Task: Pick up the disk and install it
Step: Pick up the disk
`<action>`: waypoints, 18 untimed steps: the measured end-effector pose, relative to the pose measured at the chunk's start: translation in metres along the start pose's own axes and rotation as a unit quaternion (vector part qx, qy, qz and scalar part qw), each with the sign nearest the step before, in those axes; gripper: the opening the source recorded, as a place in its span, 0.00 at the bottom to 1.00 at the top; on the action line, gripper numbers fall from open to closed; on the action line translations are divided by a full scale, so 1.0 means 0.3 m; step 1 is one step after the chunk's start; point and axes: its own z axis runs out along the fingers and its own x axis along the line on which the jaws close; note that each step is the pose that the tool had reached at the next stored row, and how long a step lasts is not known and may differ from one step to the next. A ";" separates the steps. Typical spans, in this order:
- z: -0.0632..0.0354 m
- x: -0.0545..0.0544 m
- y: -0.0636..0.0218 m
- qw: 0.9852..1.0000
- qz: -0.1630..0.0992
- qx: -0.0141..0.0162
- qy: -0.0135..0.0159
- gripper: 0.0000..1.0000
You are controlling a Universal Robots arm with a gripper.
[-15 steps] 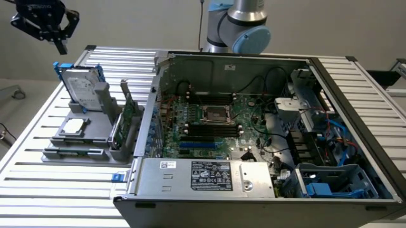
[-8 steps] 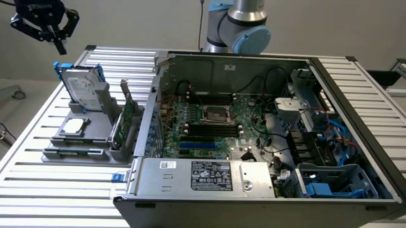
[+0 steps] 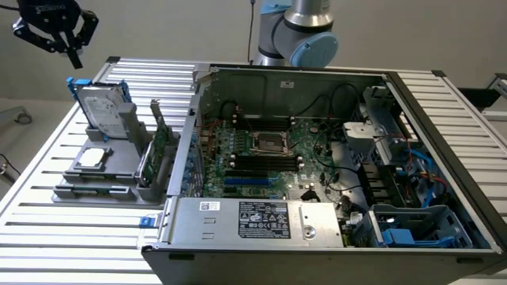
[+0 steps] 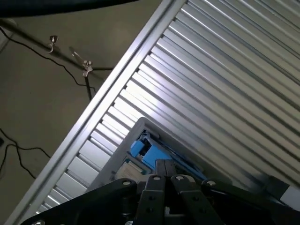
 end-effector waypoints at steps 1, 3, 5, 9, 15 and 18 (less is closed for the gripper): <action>0.000 0.000 0.000 1.000 -0.009 0.000 0.001 0.11; 0.000 0.000 0.000 1.000 -0.027 0.000 0.002 0.11; 0.000 0.000 0.000 0.999 -0.045 0.001 0.003 0.11; 0.000 0.000 0.000 0.997 -0.081 0.001 0.006 0.11; 0.000 0.000 0.000 0.991 -0.135 0.002 0.009 0.11; 0.000 0.000 0.000 0.987 -0.162 0.003 0.011 0.11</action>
